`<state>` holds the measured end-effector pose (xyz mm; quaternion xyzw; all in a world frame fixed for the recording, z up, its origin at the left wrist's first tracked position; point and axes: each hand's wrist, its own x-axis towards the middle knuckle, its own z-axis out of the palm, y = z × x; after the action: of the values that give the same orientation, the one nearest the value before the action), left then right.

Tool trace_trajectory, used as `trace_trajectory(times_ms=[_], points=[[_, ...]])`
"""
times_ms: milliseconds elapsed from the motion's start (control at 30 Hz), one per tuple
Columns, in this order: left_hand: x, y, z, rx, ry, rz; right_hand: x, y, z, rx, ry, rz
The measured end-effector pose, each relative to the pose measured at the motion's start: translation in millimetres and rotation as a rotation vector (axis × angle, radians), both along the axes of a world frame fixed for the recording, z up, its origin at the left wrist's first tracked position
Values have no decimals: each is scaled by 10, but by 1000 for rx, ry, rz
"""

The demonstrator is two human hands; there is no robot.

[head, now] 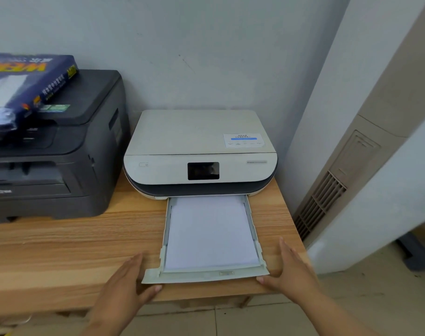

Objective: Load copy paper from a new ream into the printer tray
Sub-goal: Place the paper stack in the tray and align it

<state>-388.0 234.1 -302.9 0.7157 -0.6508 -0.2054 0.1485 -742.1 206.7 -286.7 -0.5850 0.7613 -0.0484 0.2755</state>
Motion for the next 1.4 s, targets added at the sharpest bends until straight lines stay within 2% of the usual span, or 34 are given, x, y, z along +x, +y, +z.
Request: trace_trajectory(times_ms=[533,800,1100,1233,1400], points=[[-23,-88,11,-80,-124,70,8,-20,13,-32,-28,-35],[-23,-134,31,-41,-179,88,16,-59,24,-74,-8,-43],[-44,-333,113,-17,-235,80,29,-246,64,-159,166,38],[-54,-484,118,-105,-312,79,36,-408,113,-200,273,87],[-2,-729,103,-73,-376,53,64,-590,132,-272,276,109]])
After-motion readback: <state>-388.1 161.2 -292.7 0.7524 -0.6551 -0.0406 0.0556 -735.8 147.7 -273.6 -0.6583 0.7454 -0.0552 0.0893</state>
